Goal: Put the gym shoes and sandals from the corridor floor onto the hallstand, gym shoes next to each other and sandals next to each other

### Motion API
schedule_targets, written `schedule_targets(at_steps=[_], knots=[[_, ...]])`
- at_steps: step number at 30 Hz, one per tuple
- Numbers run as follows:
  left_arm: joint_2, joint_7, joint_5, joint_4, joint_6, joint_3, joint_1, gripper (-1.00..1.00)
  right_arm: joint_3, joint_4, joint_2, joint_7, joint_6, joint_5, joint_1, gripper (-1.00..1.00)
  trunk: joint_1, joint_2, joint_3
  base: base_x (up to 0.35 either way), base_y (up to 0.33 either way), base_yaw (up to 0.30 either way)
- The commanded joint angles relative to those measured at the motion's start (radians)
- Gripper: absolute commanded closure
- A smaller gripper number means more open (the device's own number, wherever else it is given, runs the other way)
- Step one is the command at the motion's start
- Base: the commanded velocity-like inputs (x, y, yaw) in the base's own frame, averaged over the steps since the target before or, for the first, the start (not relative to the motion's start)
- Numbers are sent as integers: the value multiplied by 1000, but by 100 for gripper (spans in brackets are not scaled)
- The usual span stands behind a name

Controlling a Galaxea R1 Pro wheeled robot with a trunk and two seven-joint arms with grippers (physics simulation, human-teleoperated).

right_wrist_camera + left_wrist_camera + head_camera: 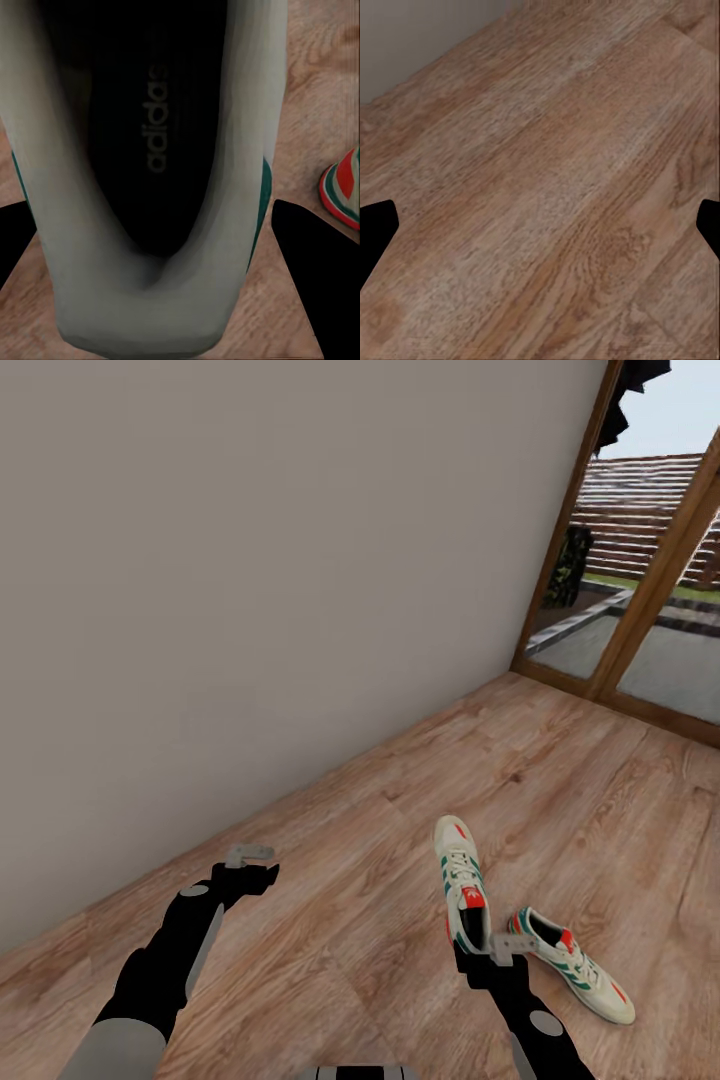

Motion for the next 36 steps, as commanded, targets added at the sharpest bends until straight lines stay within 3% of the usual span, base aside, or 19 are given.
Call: schedule_targets(at_steps=[1, 20, 36], knots=[[-1, -9, -10, -1, 4, 4, 0, -100, 0, -1, 0, -1, 5, 0, 0, 100, 0, 0, 0, 0, 0, -246], [-3, -9, -10, 0, 5, 3, 0, -100, 0, -4, 0, -1, 5, 0, 0, 100, 0, 0, 12, 248, 170, -199], [-2, -9, -10, 0, 5, 3, 0, -100, 0, -4, 0, -1, 5, -1, 0, 100, 0, 0, 12, 169, 198, -282]])
